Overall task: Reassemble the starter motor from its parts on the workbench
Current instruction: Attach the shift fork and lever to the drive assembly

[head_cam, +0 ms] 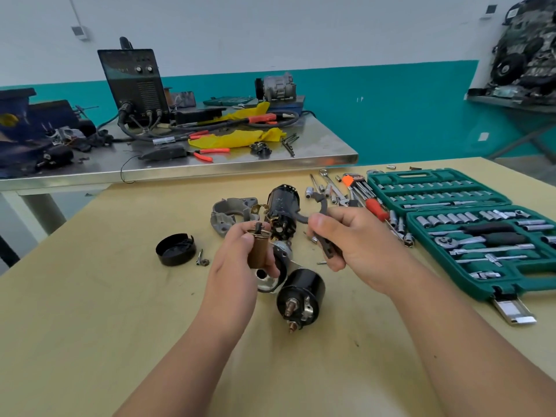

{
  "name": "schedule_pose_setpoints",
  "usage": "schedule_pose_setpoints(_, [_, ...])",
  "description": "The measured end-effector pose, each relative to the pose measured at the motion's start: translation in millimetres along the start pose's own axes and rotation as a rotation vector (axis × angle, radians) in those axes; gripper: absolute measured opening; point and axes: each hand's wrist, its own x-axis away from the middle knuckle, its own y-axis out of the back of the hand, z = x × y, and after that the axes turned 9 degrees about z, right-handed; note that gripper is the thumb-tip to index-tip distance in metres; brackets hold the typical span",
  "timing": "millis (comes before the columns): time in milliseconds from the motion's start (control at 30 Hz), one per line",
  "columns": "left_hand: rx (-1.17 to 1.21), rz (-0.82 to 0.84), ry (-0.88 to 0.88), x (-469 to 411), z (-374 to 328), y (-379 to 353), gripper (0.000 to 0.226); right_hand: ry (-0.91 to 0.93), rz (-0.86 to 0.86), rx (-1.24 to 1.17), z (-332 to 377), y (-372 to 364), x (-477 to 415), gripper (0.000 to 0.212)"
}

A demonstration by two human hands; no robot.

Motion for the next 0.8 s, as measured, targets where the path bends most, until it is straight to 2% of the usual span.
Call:
schedule_pose_setpoints(67, [-0.002, 0.005, -0.019, 2.9, -1.3, -0.5, 0.040, -0.013, 0.061, -0.085, 4.0, -5.0, 0.9, 0.049])
schedule_pose_setpoints(167, [-0.051, 0.013, -0.062, 6.3, -3.1, -0.4, 0.034, -0.022, 0.168, -0.150, 5.9, -10.5, 3.4, 0.066])
schedule_pose_setpoints(267, [-0.037, 0.018, -0.056, 4.3, -1.8, 3.6, 0.009, -0.018, 0.206, -0.183, 8.2, -16.8, 4.0, 0.052])
schedule_pose_setpoints(333, [0.000, 0.012, -0.057, 2.6, -0.9, 6.2, 0.005, -0.027, 0.202, -0.290, 8.0, -19.3, 2.4, 0.045])
schedule_pose_setpoints(433, [0.137, 0.009, -0.083, 1.0, 1.4, 8.9, 0.015, -0.019, 0.290, -0.498, 6.6, -17.0, 2.0, 0.029])
schedule_pose_setpoints(500, [0.180, -0.005, -0.077, 0.0, 3.4, 9.4, 0.022, 0.018, 0.320, -0.554, 5.9, -13.9, 2.8, 0.022])
schedule_pose_setpoints(567, [0.171, -0.007, -0.072, 0.2, 4.3, 9.0, 0.026, 0.062, 0.289, -0.559, 4.6, -12.2, 2.2, 0.021])
schedule_pose_setpoints(667, [0.153, -0.001, -0.065, 0.9, 3.7, 8.9, 0.018, 0.114, 0.218, -0.546, 3.0, -12.1, -0.7, 0.018])
schedule_pose_setpoints(800, [0.171, -0.015, -0.038, -1.2, 4.0, 9.2, 0.029, 0.173, 0.061, -0.475, -1.0, -11.3, -4.5, 0.016])
